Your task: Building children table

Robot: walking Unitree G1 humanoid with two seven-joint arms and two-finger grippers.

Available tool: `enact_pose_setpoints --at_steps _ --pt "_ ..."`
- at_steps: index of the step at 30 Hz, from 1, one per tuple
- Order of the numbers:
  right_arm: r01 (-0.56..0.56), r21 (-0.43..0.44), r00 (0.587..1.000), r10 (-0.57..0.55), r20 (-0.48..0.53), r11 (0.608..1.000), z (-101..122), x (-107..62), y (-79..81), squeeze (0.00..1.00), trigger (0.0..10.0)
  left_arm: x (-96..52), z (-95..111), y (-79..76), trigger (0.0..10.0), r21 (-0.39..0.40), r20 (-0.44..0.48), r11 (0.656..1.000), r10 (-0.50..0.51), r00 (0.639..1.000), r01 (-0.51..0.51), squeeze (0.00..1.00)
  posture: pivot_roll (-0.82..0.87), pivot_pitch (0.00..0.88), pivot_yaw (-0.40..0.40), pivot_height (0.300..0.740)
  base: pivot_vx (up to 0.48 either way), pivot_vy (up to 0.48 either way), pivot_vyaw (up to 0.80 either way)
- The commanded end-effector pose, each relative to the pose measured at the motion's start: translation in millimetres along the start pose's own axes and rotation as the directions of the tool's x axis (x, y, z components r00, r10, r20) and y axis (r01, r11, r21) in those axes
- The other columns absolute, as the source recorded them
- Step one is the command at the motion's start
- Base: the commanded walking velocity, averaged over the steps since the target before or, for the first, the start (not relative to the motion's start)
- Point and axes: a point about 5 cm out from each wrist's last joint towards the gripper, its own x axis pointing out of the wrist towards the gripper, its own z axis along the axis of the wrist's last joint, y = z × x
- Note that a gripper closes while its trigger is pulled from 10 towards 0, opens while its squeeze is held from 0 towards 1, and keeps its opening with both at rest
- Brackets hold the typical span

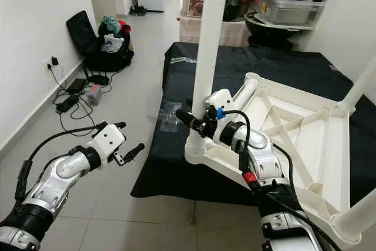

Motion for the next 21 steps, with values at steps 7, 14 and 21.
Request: enact_pose_setpoints --at_steps 7,14,21 --pt "-0.249 0.078 0.969 0.248 0.013 0.965 -6 20.4 23.9 0.0 0.0 -3.3 -4 -1.6 10.0 -0.022 -0.017 1.0 -0.005 1.0 0.004 0.0 0.11 0.0 -0.084 0.74 0.0 0.0 0.0" --pt "-0.261 0.09 0.965 0.259 0.03 0.961 -4 32.0 18.7 0.0 0.0 -3.7 -6 -3.2 10.0 -0.029 -0.023 1.0 0.002 1.0 -0.002 0.0 0.13 0.0 -0.099 0.74 0.0 0.0 0.0" --pt "-0.211 0.097 0.977 0.205 0.066 0.973 -5 31.8 14.6 0.0 0.0 -9.0 -11 -1.0 10.0 -0.03 -0.039 0.999 0.015 0.999 -0.016 0.0 0.14 0.0 -0.102 0.74 0.0 0.0 0.0"
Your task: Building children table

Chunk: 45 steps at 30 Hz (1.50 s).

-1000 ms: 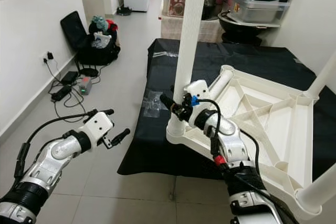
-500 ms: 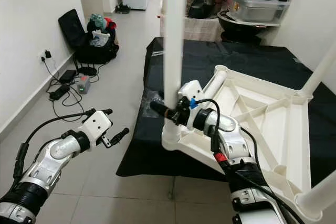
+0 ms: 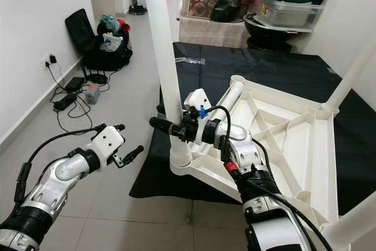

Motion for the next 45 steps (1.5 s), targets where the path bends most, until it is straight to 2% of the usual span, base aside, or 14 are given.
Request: enact_pose_setpoints --at_steps 1,16,28,29,30,31,32,34,36,37,38,39,42,45 --pt "0.015 0.022 1.0 -0.015 0.008 1.0 -6 0.6 1.4 0.0 0.0 -4.8 -3 5.4 10.0 -0.003 -0.014 1.0 0.023 1.0 -0.023 0.0 0.13 0.0 -0.1 0.74 0.0 0.0 0.0" --pt "0.24 0.048 0.967 -0.243 0.076 0.97 -19 -24.3 -9.9 0.0 0.0 -4.1 -6 5.5 10.0 -0.013 -0.024 0.999 0.034 0.999 -0.034 0.0 0.11 0.0 -0.087 0.74 0.0 0.0 0.0" --pt "0.375 0.022 0.926 -0.375 -0.037 0.927 -40 -32.3 -7.3 0.0 0.0 -3.5 -6 4.7 10.0 -0.017 -0.023 0.999 0.036 0.999 -0.036 0.0 0.1 0.0 -0.084 0.74 0.0 0.0 0.0" --pt "0.489 -0.011 0.867 -0.488 -0.099 0.872 -45 -34.9 -14.1 0.0 0.0 -3.7 -6 4.5 10.0 -0.017 -0.022 0.999 0.037 0.999 -0.038 0.0 0.1 0.0 -0.085 0.74 0.0 0.0 0.0" --pt "0.489 -0.011 0.867 -0.488 -0.099 0.872 -45 -34.9 -14.1 0.0 0.0 -3.7 -6 4.5 10.0 -0.017 -0.022 0.999 0.037 0.999 -0.038 0.0 0.1 0.0 -0.085 0.74 0.0 0.0 0.0" --pt "0.695 -0.087 0.695 -0.697 -0.175 0.714 -51 -45.2 -25.8 0.0 0.0 -4.0 -6 4.6 10.0 -0.017 -0.022 0.999 0.044 0.999 -0.045 0.0 0.1 0.0 -0.085 0.74 0.0 0.0 0.0" --pt "0.695 -0.087 0.695 -0.697 -0.175 0.714 -51 -45.2 -25.8 0.0 0.0 -4.0 -6 4.6 10.0 -0.017 -0.022 0.999 0.044 0.999 -0.045 0.0 0.1 0.0 -0.085 0.74 0.0 0.0 0.0" --pt "0.805 -0.118 0.559 -0.81 -0.177 0.582 -52 -53.6 -30.1 0.0 0.0 -4.3 -6 4.7 10.0 -0.019 -0.022 0.999 0.051 0.998 -0.051 0.0 0.1 0.0 -0.085 0.74 0.0 0.0 0.0" --pt "0.858 -0.109 0.481 -0.859 -0.174 0.502 -53 -58.0 -29.6 0.0 0.0 -3.9 -7 4.2 10.0 -0.019 -0.022 0.998 0.052 0.998 -0.053 0.0 0.09 0.0 -0.085 0.74 0.0 0.0 0.0" --pt "0.858 -0.109 0.481 -0.859 -0.174 0.502 -53 -58.0 -29.6 0.0 0.0 -3.9 -7 4.2 10.0 -0.019 -0.022 0.998 0.052 0.998 -0.053 0.0 0.09 0.0 -0.085 0.74 0.0 0.0 0.0" --pt "0.91 -0.083 0.388 -0.904 -0.181 0.407 -56 -62.2 -26.2 0.0 0.0 -3.5 -7 3.6 10.0 -0.018 -0.022 0.998 0.054 0.998 -0.054 0.0 0.09 0.0 -0.086 0.74 0.0 0.0 0.0" --pt "0.91 -0.083 0.388 -0.904 -0.181 0.407 -56 -62.2 -26.2 0.0 0.0 -3.5 -7 3.6 10.0 -0.018 -0.022 0.998 0.054 0.998 -0.054 0.0 0.09 0.0 -0.086 0.74 0.0 0.0 0.0" --pt "0.95 -0.043 0.294 -0.933 -0.209 0.31 -64 -64.5 -20.6 0.0 0.0 -2.5 -7 3.2 10.0 -0.02 -0.024 0.998 0.058 0.998 -0.059 0.0 0.09 0.0 -0.088 0.74 0.0 0.0 0.0" --pt "0.965 -0.023 0.25 -0.943 -0.221 0.261 -66 -65.6 -18.7 0.0 0.0 -2.2 -7 3.0 10.0 -0.021 -0.024 0.998 0.06 0.998 -0.06 0.0 0.09 0.0 -0.089 0.74 0.0 0.0 0.0"
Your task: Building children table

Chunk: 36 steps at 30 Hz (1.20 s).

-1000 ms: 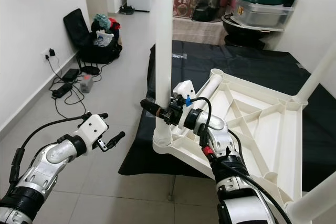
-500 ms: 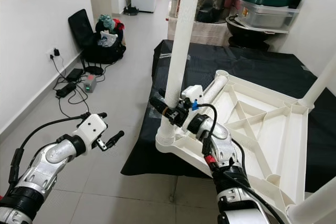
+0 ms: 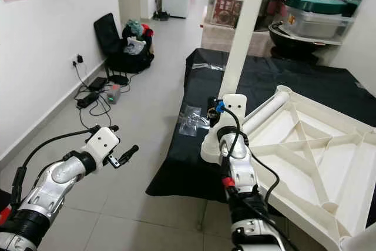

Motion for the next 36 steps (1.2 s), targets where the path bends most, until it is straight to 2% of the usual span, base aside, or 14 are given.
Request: enact_pose_setpoints --at_steps 1,4,10,11,12,13,16,17,20,21,23,25,28,36 --pt "0.15 -0.038 0.971 -0.155 -0.182 0.988 -41 -13.0 -25.8 0.0 0.0 -0.1 -3 -2.3 10.0 -0.004 -0.013 1.0 -0.002 1.0 0.002 0.0 0.09 0.0 -0.088 0.74 0.0 0.0 0.0" --pt "0.237 -0.067 0.959 -0.245 -0.14 0.969 -38 -14.9 -27.3 0.0 0.0 -0.4 -4 -2.4 10.0 -0.003 -0.013 1.0 0.004 1.0 -0.004 0.0 0.09 0.0 -0.092 0.74 0.0 0.0 0.0" --pt "0.304 -0.084 0.945 -0.312 -0.104 0.949 -33 -18.0 -29.9 0.0 0.0 -0.5 -4 -0.5 10.0 -0.002 -0.013 1.0 0.014 1.0 -0.014 0.0 0.09 0.0 -0.093 0.74 0.0 0.0 0.0" --pt "0.303 -0.088 0.947 -0.31 -0.084 0.949 -31 -18.4 -30.3 0.0 5.1 -0.3 -4 -0.3 10.0 -0.002 -0.013 1.0 0.016 1.0 -0.016 0.0 0.09 0.0 -0.091 0.74 0.0 0.0 0.0" --pt "0.299 -0.09 0.949 -0.305 -0.073 0.95 -30 -18.5 -30.2 0.0 5.1 -0.2 -4 -0.3 10.0 -0.002 -0.013 1.0 0.017 1.0 -0.017 0.0 0.09 0.0 -0.091 0.74 0.0 0.0 0.0" --pt "0.299 -0.084 0.95 -0.305 -0.069 0.95 -28 -19.0 -29.7 0.0 10.0 0.0 -4 -0.5 10.0 -0.002 -0.013 1.0 0.017 1.0 -0.017 0.0 0.09 0.0 -0.089 0.74 0.0 0.0 0.0" --pt "0.295 -0.059 0.953 -0.298 -0.055 0.954 -25 -19.4 -29.6 0.0 10.0 0.4 -4 -0.9 10.0 -0.002 -0.013 1.0 0.015 1.0 -0.015 0.0 0.09 0.0 -0.088 0.74 0.0 0.0 0.0" --pt "0.291 -0.052 0.955 -0.293 -0.045 0.955 -22 -19.1 -30.1 0.11 10.0 0.4 -4 -0.7 10.0 -0.001 -0.014 1.0 0.015 1.0 -0.015 0.0 0.09 0.0 -0.087 0.74 0.0 0.0 0.0" --pt "0.291 -0.048 0.955 -0.293 -0.036 0.955 -20 -19.1 -30.4 0.11 10.0 0.5 -5 -0.4 10.0 0.0 -0.014 1.0 0.015 1.0 -0.015 0.0 0.09 0.0 -0.087 0.74 0.0 0.0 0.0" --pt "0.299 -0.052 0.954 -0.3 -0.018 0.953 -15 -18.6 -32.0 1.0 10.0 0.5 -5 0.1 10.0 0.001 -0.015 1.0 0.015 1.0 -0.015 0.0 0.09 0.0 -0.084 0.74 0.0 0.0 0.0" --pt "0.312 -0.066 0.95 -0.312 0.008 0.948 -9 -17.8 -33.9 0.97 10.0 0.4 -5 0.8 10.0 0.003 -0.015 1.0 0.015 1.0 -0.015 0.0 0.09 0.0 -0.082 0.74 0.0 0.0 0.0" --pt "0.299 -0.086 0.954 -0.294 0.059 0.951 1 -16.9 -34.5 0.0 10.0 0.4 -5 1.5 10.0 0.006 -0.016 1.0 0.014 1.0 -0.014 0.0 0.09 0.0 -0.082 0.74 0.0 0.0 0.0" --pt "0.288 -0.094 0.956 -0.281 0.085 0.953 6 -16.7 -34.5 0.0 10.0 0.5 -5 1.9 10.0 0.007 -0.016 1.0 0.014 1.0 -0.014 0.0 0.09 0.0 -0.082 0.74 0.0 0.0 0.0" --pt "0.096 -0.058 0.985 -0.087 0.148 0.994 31 -5.5 -38.4 0.0 10.0 0.9 -4 4.2 10.0 0.019 -0.013 1.0 0.011 1.0 -0.01 0.0 0.09 0.0 -0.08 0.74 0.0 0.0 0.0"
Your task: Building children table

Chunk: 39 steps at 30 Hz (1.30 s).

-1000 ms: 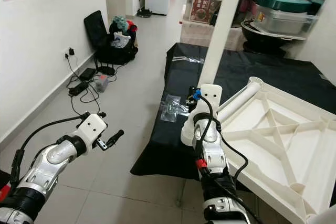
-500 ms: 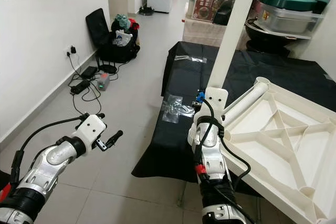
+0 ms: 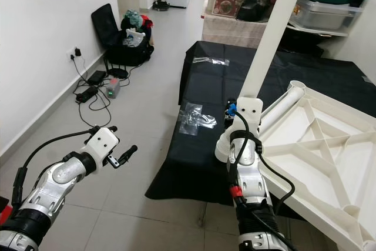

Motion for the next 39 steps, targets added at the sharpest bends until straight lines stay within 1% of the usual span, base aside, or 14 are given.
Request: enact_pose_setpoints --at_steps 1,6,12,14,16,17,22,24,25,26,27,28,38,39 --pt "-0.02 0.031 0.998 0.019 0.056 0.999 16 8.2 -13.7 0.0 10.0 -0.5 0 2.4 10.0 0.02 -0.003 1.0 -0.008 1.0 0.008 0.0 0.09 0.0 -0.08 0.74 0.0 0.0 0.0" --pt "-0.149 0.117 0.988 0.144 0.05 0.982 24 10.6 -9.1 0.0 10.0 -1.5 -1 2.8 10.0 0.023 -0.003 1.0 -0.009 1.0 0.009 0.0 0.09 0.0 -0.077 0.74 0.0 0.0 0.0" --pt "-0.305 0.083 0.951 0.298 0.082 0.949 34 14.9 -7.6 0.0 10.0 -1.8 -1 2.8 10.0 0.031 -0.004 0.999 -0.018 1.0 0.018 0.0 0.09 0.0 -0.078 0.74 0.0 0.0 0.0" --pt "-0.383 0.071 0.923 0.379 0.069 0.921 35 18.6 -7.3 0.0 10.0 -1.5 -1 3.7 10.0 0.033 -0.004 0.999 -0.018 1.0 0.018 0.0 0.09 0.0 -0.081 0.74 0.0 0.0 0.0" --pt "-0.542 0.057 0.84 0.541 0.042 0.838 38 21.4 -3.3 0.0 10.0 -0.9 -1 5.3 10.0 0.036 -0.004 0.999 -0.018 1.0 0.018 0.0 0.09 0.0 -0.081 0.74 0.0 0.0 0.0" --pt "-0.542 0.057 0.84 0.541 0.042 0.838 38 21.4 -3.3 0.0 10.0 -0.9 -1 5.3 10.0 0.036 -0.004 0.999 -0.018 1.0 0.018 0.0 0.09 0.0 -0.081 0.74 0.0 0.0 0.0" --pt "-0.7 -0.011 0.714 0.7 -0.013 0.714 33 23.0 3.9 0.0 10.0 -0.4 0 5.4 10.0 0.042 -0.004 0.999 -0.024 1.0 0.025 0.0 0.1 0.0 -0.085 0.74 0.0 0.0 0.0" --pt "-0.727 0.012 0.685 0.726 -0.059 0.687 29 27.2 4.5 0.0 5.3 -0.5 0 6.0 10.0 0.046 -0.005 0.999 -0.026 1.0 0.027 0.0 0.11 0.0 -0.088 0.74 0.0 0.0 0.0" --pt "-0.727 0.012 0.685 0.726 -0.059 0.687 29 27.2 4.5 0.0 5.3 -0.5 0 6.0 10.0 0.046 -0.005 0.999 -0.026 1.0 0.027 0.0 0.11 0.0 -0.088 0.74 0.0 0.0 0.0" --pt "-0.711 0.015 0.7 0.71 -0.079 0.703 27 31.9 3.9 0.0 2.8 -0.8 0 6.2 10.0 0.048 -0.007 0.998 -0.027 1.0 0.027 0.0 0.11 0.0 -0.09 0.74 0.0 0.0 0.0" --pt "-0.701 0.015 0.709 0.699 -0.092 0.713 26 35.2 3.3 0.0 2.8 -0.9 0 6.3 10.0 0.049 -0.008 0.998 -0.028 1.0 0.028 0.0 0.11 0.0 -0.09 0.74 0.0 0.0 0.0" --pt "-0.675 0.019 0.733 0.672 -0.106 0.738 25 39.8 2.0 0.0 0.0 -1.4 -1 6.4 10.0 0.051 -0.009 0.998 -0.028 1.0 0.028 0.0 0.12 0.0 -0.094 0.74 0.0 0.0 0.0" --pt "-0.616 0.062 0.779 0.619 -0.103 0.786 24 47.9 -5.4 0.0 0.0 -3.5 -3 6.7 10.0 0.054 -0.015 0.998 -0.029 0.999 0.03 0.0 0.12 0.0 -0.095 0.74 0.0 0.0 0.0" --pt "-0.532 0.066 0.84 0.536 -0.081 0.844 27 51.0 -10.5 0.0 0.0 -3.5 -3 6.6 10.0 0.054 -0.015 0.998 -0.029 0.999 0.03 0.0 0.11 0.0 -0.095 0.74 0.0 0.0 0.0"
